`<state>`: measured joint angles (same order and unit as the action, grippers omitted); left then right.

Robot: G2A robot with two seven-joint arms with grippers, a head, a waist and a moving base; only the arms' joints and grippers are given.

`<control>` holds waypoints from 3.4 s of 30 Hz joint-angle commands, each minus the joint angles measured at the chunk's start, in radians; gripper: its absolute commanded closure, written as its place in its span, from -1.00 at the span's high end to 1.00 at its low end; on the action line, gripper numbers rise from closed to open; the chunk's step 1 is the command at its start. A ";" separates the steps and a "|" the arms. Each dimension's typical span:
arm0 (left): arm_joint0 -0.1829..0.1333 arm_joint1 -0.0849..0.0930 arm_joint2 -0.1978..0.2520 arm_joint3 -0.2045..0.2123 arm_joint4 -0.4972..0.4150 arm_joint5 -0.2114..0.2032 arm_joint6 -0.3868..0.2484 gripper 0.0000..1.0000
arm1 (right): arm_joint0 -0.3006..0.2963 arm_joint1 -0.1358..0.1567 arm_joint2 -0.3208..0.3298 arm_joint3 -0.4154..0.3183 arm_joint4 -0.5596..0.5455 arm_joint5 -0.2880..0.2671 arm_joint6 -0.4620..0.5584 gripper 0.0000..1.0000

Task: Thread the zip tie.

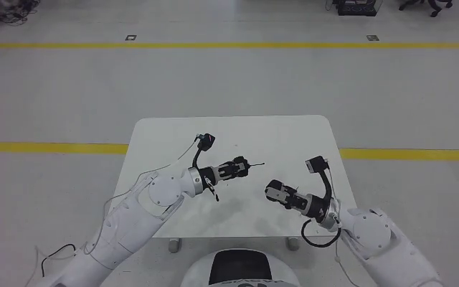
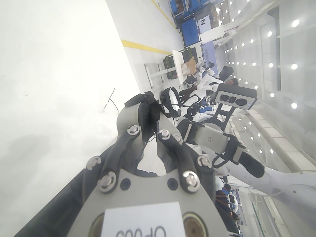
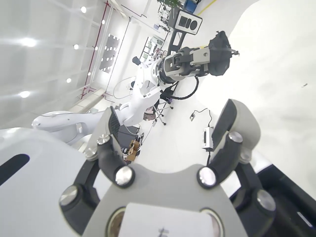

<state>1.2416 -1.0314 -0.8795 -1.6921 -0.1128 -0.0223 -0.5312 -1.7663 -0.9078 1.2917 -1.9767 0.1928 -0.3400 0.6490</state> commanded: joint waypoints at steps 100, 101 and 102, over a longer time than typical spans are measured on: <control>0.027 -0.025 -0.050 0.166 -0.644 -0.283 -0.314 -1.00 | 0.018 -0.162 0.107 0.168 0.272 0.000 0.317 1.00; 0.021 -0.028 -0.044 0.173 -0.653 -0.284 -0.331 -1.00 | 0.025 -0.165 0.102 0.189 0.330 0.000 0.344 1.00; 0.018 -0.030 -0.040 0.177 -0.666 -0.287 -0.342 -1.00 | 0.032 -0.167 0.100 0.206 0.366 0.000 0.364 1.00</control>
<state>1.2637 -1.0592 -0.9243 -1.5194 -0.7673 -0.3068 -0.8608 -1.7410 -1.0729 1.3943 -1.7889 0.5066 -0.3400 0.9897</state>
